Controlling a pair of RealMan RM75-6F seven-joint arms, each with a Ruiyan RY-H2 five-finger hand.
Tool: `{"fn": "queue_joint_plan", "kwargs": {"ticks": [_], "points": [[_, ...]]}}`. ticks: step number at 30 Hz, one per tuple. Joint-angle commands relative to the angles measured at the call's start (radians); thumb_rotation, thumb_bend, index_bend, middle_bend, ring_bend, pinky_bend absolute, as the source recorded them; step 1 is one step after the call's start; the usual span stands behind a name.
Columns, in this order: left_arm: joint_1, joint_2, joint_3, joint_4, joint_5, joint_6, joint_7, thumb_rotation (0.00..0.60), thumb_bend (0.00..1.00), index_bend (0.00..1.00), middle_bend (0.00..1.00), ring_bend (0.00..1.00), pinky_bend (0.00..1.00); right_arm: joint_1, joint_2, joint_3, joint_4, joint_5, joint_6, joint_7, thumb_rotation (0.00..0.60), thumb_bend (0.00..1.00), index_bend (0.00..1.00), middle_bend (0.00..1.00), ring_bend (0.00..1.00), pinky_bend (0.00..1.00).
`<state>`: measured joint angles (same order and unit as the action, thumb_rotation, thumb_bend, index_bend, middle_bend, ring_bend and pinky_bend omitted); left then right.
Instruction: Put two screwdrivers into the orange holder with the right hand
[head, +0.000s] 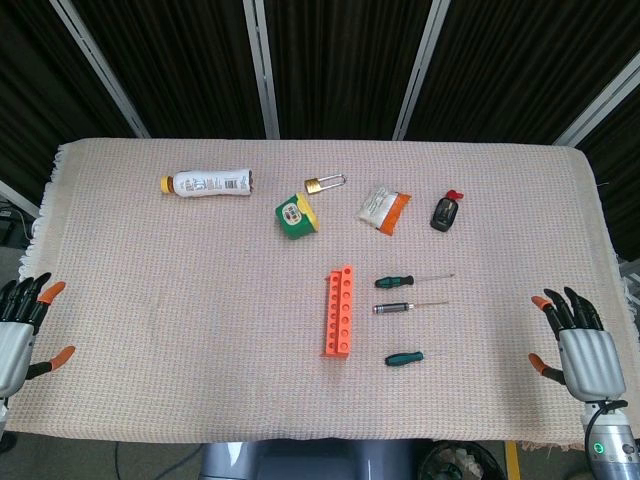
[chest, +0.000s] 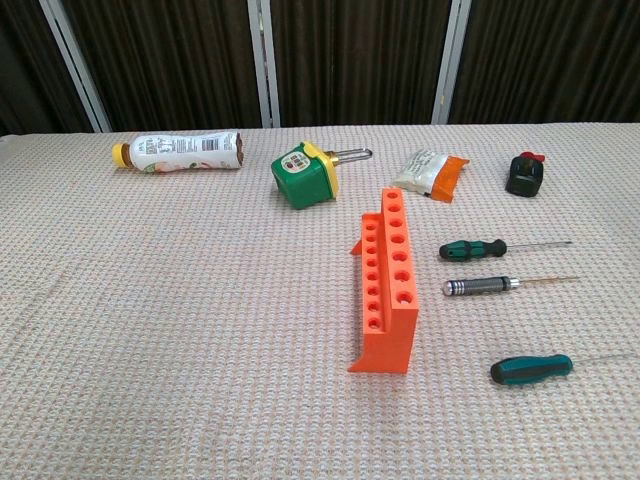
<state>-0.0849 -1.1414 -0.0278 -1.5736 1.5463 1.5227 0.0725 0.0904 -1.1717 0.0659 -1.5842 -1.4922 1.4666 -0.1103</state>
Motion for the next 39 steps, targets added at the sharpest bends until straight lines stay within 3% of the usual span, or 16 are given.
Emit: {"fn": "queue_joint_plan", "kwargs": {"ticks": [1, 29, 39], "points": [[-0.001, 0.0, 0.002, 0.0, 0.0, -0.004, 0.0, 0.6, 0.14, 0.14, 0.02, 0.02, 0.03, 0.001, -0.001, 0.001, 0.0, 0.002, -0.002, -0.001, 0.6, 0.12, 0.18, 0.11, 0.02, 0.11], [-0.007, 0.019, 0.006, -0.027, -0.007, -0.027, 0.029, 0.6, 0.14, 0.14, 0.02, 0.01, 0.0, -0.006, -0.007, 0.003, 0.016, 0.013, 0.004, 0.027, 0.6, 0.15, 0.18, 0.11, 0.02, 0.11], [-0.02, 0.027, 0.0, -0.02, 0.002, -0.033, 0.022, 0.6, 0.14, 0.15, 0.02, 0.01, 0.0, 0.007, -0.007, 0.018, 0.009, 0.007, 0.004, 0.041, 0.6, 0.17, 0.26, 0.16, 0.05, 0.11]]}}
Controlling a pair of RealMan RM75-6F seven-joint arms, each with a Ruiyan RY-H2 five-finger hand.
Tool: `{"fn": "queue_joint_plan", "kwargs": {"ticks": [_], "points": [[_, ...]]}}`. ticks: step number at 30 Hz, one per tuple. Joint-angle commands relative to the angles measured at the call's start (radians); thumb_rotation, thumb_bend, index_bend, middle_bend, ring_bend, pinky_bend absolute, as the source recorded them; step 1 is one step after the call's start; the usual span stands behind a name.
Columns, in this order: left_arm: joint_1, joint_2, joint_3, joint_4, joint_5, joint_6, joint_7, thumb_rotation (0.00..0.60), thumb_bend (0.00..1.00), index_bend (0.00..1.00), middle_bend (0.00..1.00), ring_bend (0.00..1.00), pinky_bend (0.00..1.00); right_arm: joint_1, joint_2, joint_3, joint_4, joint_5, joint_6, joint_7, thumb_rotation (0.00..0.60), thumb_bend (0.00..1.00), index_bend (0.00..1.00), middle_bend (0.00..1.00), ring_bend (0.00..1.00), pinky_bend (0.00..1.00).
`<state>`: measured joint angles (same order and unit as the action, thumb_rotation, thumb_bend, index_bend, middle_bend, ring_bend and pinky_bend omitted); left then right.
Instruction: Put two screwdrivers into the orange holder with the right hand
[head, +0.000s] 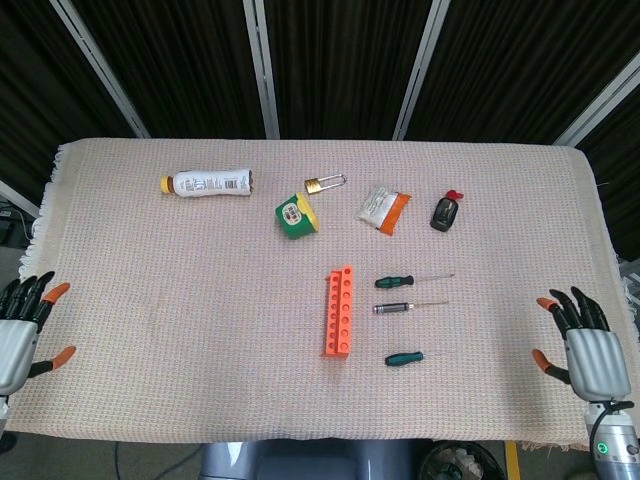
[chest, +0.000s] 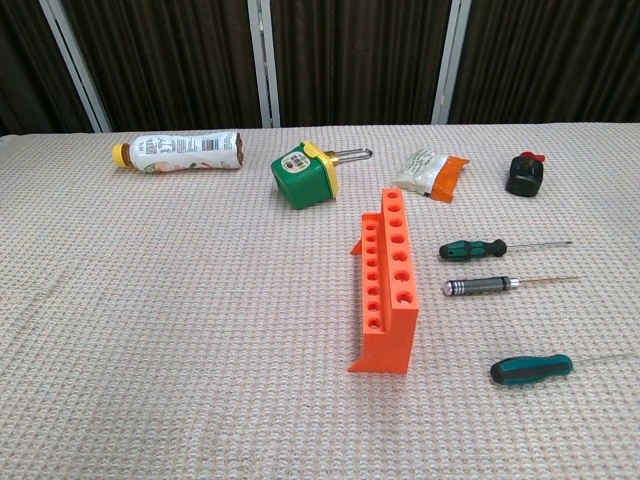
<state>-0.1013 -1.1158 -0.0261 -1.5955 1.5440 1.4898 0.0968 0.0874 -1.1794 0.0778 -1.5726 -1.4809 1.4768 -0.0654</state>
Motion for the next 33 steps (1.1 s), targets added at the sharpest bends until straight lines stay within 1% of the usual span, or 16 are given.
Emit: {"fn": "queue_joint_plan", "kwargs": {"ticks": [1, 5, 11, 14, 19, 22, 27, 33], "points": [[-0.005, 0.002, -0.003, 0.003, 0.006, 0.0, -0.004, 0.6, 0.14, 0.15, 0.02, 0.01, 0.0, 0.017, 0.003, 0.008, -0.004, -0.005, -0.015, -0.006, 0.6, 0.17, 0.27, 0.16, 0.05, 0.11], [-0.012, 0.002, -0.007, 0.005, 0.006, -0.006, -0.011, 0.6, 0.14, 0.15, 0.02, 0.01, 0.0, 0.064, 0.018, 0.03, -0.017, 0.005, -0.074, -0.026, 0.6, 0.17, 0.29, 0.16, 0.05, 0.11], [-0.029, -0.003, -0.012, 0.006, 0.0, -0.029, 0.0, 0.6, 0.14, 0.16, 0.01, 0.01, 0.0, 0.164, 0.04, 0.075, -0.042, 0.039, -0.206, -0.076, 0.6, 0.17, 0.3, 0.16, 0.04, 0.11], [-0.039, -0.003, -0.019, 0.005, 0.001, -0.035, 0.008, 0.6, 0.14, 0.16, 0.01, 0.01, 0.0, 0.234, 0.059, 0.1, -0.07, 0.094, -0.323, -0.102, 0.6, 0.17, 0.31, 0.16, 0.02, 0.11], [-0.051, -0.002, -0.026, 0.004, -0.003, -0.043, 0.016, 0.6, 0.14, 0.16, 0.01, 0.01, 0.0, 0.346, 0.058, 0.15, -0.088, 0.189, -0.464, -0.158, 0.6, 0.17, 0.31, 0.15, 0.01, 0.11], [-0.055, -0.001, -0.029, 0.004, -0.008, -0.046, 0.022, 0.6, 0.14, 0.16, 0.01, 0.01, 0.0, 0.408, 0.039, 0.17, -0.072, 0.242, -0.53, -0.199, 0.6, 0.17, 0.32, 0.15, 0.0, 0.11], [-0.058, -0.001, -0.03, 0.001, -0.015, -0.052, 0.029, 0.6, 0.14, 0.16, 0.0, 0.01, 0.0, 0.499, -0.026, 0.188, -0.016, 0.316, -0.597, -0.268, 0.6, 0.19, 0.32, 0.14, 0.0, 0.11], [-0.057, 0.004, -0.031, 0.003, -0.027, -0.053, 0.03, 0.6, 0.14, 0.16, 0.0, 0.01, 0.0, 0.581, -0.111, 0.184, 0.071, 0.389, -0.627, -0.379, 0.6, 0.22, 0.34, 0.13, 0.0, 0.11]]}}
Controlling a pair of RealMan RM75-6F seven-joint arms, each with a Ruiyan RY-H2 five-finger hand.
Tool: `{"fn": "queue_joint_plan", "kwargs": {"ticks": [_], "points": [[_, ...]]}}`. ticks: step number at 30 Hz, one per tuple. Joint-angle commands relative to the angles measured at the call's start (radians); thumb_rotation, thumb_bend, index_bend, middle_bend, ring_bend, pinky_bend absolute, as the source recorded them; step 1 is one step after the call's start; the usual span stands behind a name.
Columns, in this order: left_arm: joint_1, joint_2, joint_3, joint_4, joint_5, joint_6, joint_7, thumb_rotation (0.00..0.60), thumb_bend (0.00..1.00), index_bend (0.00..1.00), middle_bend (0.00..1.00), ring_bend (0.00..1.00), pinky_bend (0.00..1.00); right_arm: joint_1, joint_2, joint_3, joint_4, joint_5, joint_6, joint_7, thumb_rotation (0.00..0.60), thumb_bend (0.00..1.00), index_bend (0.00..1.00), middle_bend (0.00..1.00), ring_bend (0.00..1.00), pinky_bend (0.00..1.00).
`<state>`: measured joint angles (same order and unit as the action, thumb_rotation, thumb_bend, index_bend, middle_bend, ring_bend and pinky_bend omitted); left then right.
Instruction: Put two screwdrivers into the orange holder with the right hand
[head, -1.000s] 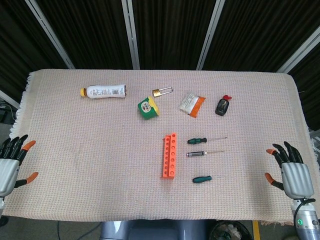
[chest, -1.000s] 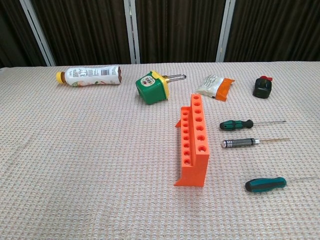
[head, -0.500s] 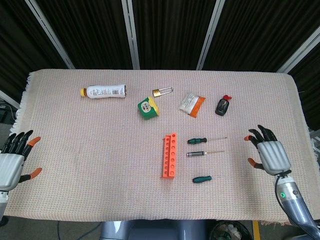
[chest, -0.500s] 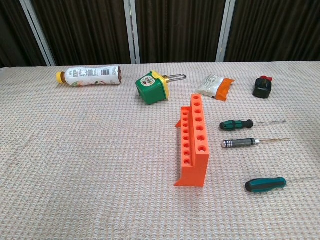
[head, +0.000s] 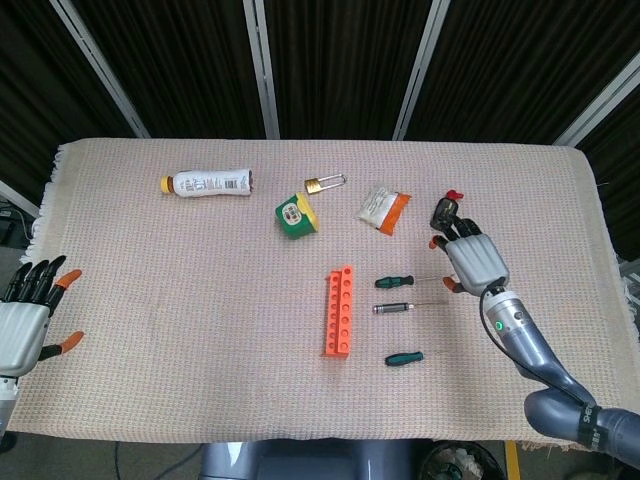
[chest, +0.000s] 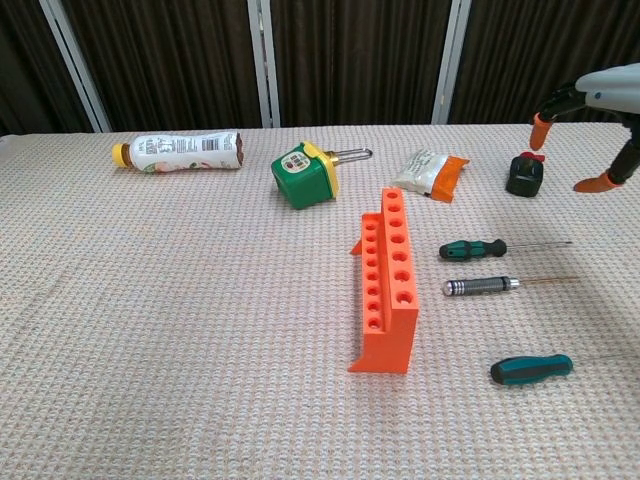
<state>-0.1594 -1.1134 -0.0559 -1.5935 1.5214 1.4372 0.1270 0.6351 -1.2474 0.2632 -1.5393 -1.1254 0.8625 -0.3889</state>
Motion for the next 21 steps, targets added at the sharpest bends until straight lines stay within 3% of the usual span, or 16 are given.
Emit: {"fn": "queue_joint_plan", "kwargs": {"ticks": [1, 21], "points": [[0.001, 0.003, -0.001, 0.001, -0.007, 0.0, 0.0, 0.6, 0.14, 0.16, 0.0, 0.01, 0.0, 0.044, -0.057, -0.005, 0.047, 0.045, -0.011, -0.077, 0.6, 0.22, 0.34, 0.13, 0.0, 0.11], [0.002, 0.008, 0.002, 0.007, -0.031, -0.011, -0.002, 0.6, 0.14, 0.15, 0.0, 0.0, 0.0, 0.18, -0.231, -0.1, 0.134, 0.226, -0.011, -0.365, 0.6, 0.26, 0.38, 0.13, 0.0, 0.09]]}}
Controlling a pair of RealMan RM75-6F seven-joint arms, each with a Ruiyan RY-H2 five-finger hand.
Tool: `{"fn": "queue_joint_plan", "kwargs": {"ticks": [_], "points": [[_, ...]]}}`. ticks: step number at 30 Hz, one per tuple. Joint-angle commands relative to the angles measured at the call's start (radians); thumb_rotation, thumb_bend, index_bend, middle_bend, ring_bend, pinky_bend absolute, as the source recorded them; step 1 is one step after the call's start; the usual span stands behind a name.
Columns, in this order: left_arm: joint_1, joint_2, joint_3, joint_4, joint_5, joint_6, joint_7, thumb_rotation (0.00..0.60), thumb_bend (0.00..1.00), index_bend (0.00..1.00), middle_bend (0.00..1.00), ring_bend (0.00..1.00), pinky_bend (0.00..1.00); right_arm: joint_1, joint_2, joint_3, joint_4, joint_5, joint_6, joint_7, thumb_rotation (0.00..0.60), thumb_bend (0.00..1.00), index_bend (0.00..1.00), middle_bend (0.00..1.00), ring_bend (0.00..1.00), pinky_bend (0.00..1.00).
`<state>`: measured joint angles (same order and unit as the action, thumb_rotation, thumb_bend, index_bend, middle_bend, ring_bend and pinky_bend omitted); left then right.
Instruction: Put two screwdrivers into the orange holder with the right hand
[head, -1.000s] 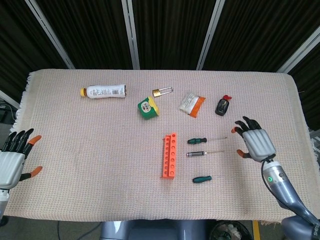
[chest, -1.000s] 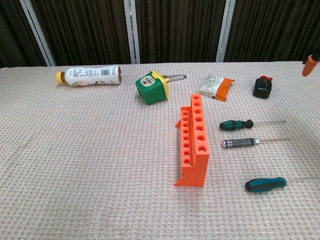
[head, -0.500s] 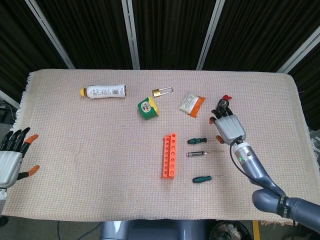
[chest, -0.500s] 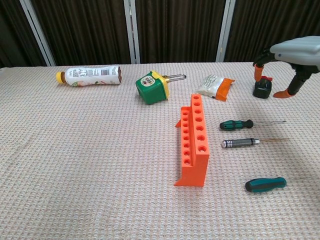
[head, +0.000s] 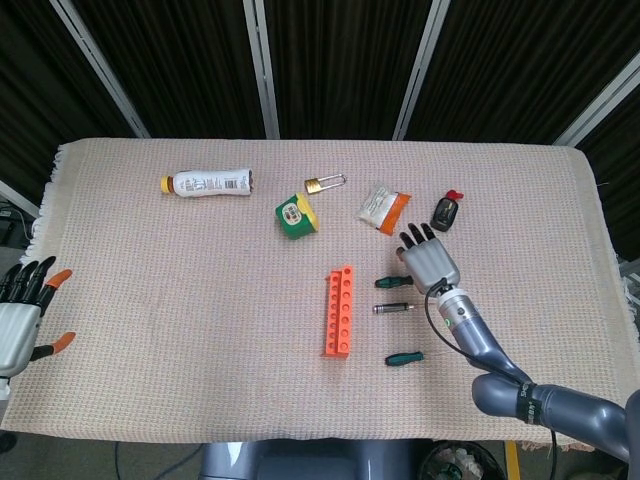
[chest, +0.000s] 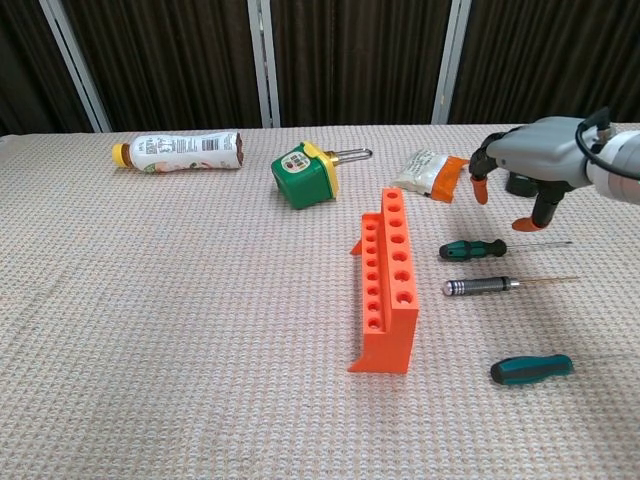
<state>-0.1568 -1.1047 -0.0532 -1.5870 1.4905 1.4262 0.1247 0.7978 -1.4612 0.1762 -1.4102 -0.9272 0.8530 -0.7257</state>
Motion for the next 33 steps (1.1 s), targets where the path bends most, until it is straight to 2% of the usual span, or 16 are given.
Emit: {"fn": "queue_joint_plan", "kwargs": {"ticks": [1, 11, 33], "points": [[-0.001, -0.002, 0.0, 0.001, -0.001, -0.001, -0.001, 0.6, 0.14, 0.15, 0.0, 0.0, 0.0, 0.022, -0.022, -0.016, 0.004, 0.037, -0.001, -0.037, 0.6, 0.26, 0.39, 0.13, 0.0, 0.09], [-0.008, -0.013, 0.001, 0.014, -0.002, -0.01, -0.017, 0.599, 0.14, 0.15, 0.0, 0.0, 0.0, 0.077, -0.066, -0.043, 0.007, 0.137, 0.004, -0.122, 0.6, 0.26, 0.4, 0.13, 0.0, 0.07], [-0.003, -0.019, 0.008, 0.042, -0.014, -0.019, -0.045, 0.6, 0.14, 0.15, 0.0, 0.0, 0.0, 0.119, -0.132, -0.071, 0.074, 0.23, -0.004, -0.114, 0.6, 0.27, 0.43, 0.13, 0.0, 0.07]]}}
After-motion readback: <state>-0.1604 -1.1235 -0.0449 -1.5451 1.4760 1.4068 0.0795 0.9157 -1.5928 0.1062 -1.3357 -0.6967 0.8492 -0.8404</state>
